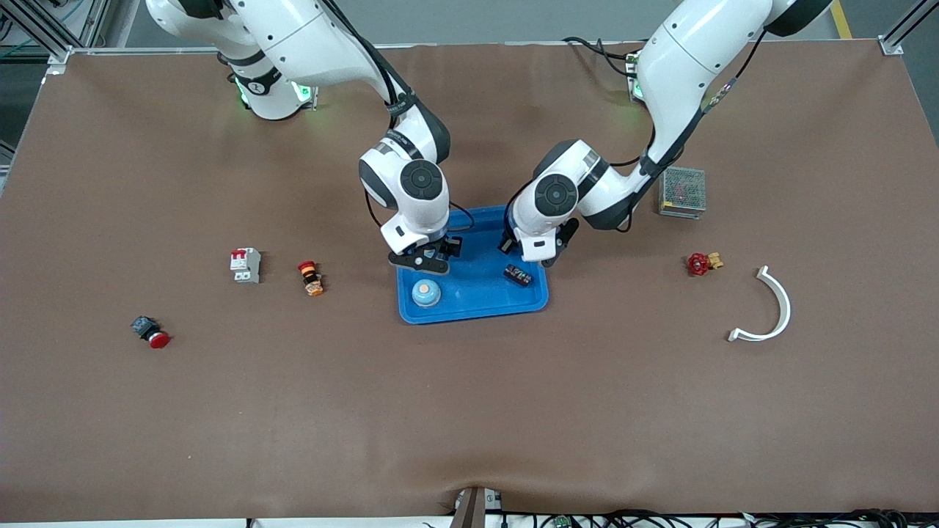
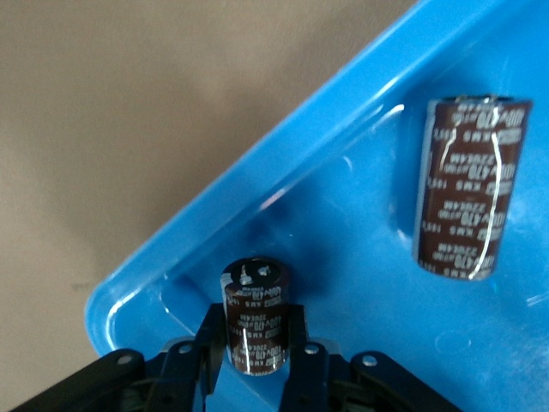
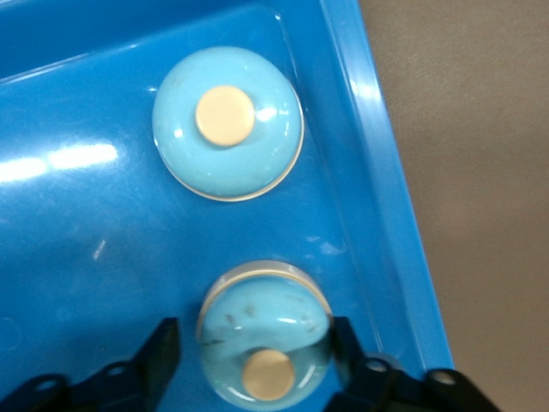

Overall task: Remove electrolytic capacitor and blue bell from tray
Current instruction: 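Grasp the black capacitor with the left gripper while the right gripper grasps the bell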

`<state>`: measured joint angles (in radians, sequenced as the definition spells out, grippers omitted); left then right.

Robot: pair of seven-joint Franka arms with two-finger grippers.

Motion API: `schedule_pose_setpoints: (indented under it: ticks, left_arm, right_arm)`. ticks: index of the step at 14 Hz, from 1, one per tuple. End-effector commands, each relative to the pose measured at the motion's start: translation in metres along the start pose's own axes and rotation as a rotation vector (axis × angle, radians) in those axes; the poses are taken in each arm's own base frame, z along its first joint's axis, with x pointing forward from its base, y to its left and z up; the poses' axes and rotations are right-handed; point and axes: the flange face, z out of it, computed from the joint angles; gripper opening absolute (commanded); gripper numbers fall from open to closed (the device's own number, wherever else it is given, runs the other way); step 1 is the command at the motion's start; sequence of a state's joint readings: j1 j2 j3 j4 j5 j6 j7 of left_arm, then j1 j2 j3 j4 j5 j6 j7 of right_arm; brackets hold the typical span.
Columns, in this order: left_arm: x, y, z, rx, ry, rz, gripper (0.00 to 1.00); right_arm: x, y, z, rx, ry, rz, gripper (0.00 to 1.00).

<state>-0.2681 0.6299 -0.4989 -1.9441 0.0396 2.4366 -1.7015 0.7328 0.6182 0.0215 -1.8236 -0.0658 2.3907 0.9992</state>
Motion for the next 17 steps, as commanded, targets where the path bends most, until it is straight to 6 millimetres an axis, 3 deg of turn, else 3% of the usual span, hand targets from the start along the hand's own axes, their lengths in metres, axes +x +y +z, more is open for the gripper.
schedule_pose_setpoints:
  ticks: [1, 3, 6, 9, 13, 17]
  left_arm:
    - [-0.011, 0.002, -0.023, -0.013, 0.028, -0.003, 0.00]
    - [-0.011, 0.006, -0.044, -0.018, 0.041, 0.001, 0.00]
    - [-0.011, 0.007, -0.082, -0.018, 0.067, -0.005, 0.00]
    - [0.008, -0.002, -0.129, -0.012, 0.108, -0.026, 0.00]
    - [0.041, -0.016, -0.180, 0.007, 0.148, 0.052, 0.00]
    - [0.087, -0.036, -0.200, 0.094, 0.150, 0.106, 0.00]
  right_arm:
    - [-0.007, -0.002, -0.005, -0.007, 0.016, 0.045, 0.00]
    - [-0.004, -0.003, -0.013, 0.005, 0.024, 0.082, 0.00]
    - [0.018, 0.010, -0.048, -0.012, 0.013, 0.089, 0.00]
    - [0.052, 0.046, -0.101, -0.039, -0.021, -0.019, 0.00]
    - [0.130, 0.147, -0.155, -0.026, -0.024, -0.108, 0.00]
    - [0.196, 0.249, -0.153, -0.014, -0.025, -0.123, 0.00]
